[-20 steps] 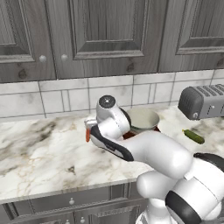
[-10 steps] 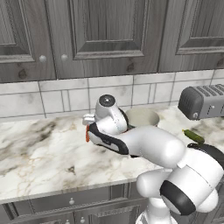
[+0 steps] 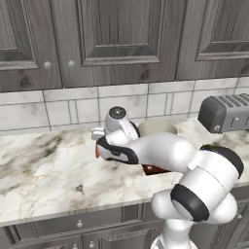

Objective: Place the two vegetables and bowl onto the tray for setting up a vegetable dip station.

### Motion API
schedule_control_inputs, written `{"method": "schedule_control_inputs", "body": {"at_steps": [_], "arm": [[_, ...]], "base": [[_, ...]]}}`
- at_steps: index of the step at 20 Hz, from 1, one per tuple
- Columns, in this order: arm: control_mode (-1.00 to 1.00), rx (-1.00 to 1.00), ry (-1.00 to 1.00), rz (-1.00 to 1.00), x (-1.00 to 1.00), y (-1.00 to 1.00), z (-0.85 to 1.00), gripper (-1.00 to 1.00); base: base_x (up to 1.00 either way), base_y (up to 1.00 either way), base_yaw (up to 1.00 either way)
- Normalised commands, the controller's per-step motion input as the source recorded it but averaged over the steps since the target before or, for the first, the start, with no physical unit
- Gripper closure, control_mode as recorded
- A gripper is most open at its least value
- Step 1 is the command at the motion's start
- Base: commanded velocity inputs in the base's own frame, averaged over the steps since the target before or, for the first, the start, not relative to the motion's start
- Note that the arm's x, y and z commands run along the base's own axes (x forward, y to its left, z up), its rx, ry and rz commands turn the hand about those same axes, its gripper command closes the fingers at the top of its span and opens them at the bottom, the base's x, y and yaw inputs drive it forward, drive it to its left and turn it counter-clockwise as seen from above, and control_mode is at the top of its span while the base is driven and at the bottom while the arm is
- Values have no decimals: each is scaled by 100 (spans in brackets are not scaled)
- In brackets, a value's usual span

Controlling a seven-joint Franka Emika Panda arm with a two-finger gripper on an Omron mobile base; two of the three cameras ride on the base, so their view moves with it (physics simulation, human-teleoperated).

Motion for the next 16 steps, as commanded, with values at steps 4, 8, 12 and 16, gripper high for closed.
{"method": "schedule_control_inputs", "body": {"at_steps": [4, 8, 12, 16], "arm": [[-100, 0, 10, 0, 28, 3, -15, -100], [-100, 0, 6, 0, 26, 9, -15, -100], [-100, 0, 1, 0, 21, 15, -19, -100], [-100, 0, 0, 0, 19, 17, -19, -100]], "base": [[0, 0, 0], [0, 0, 0], [0, 0, 0], [0, 0, 0]]}}
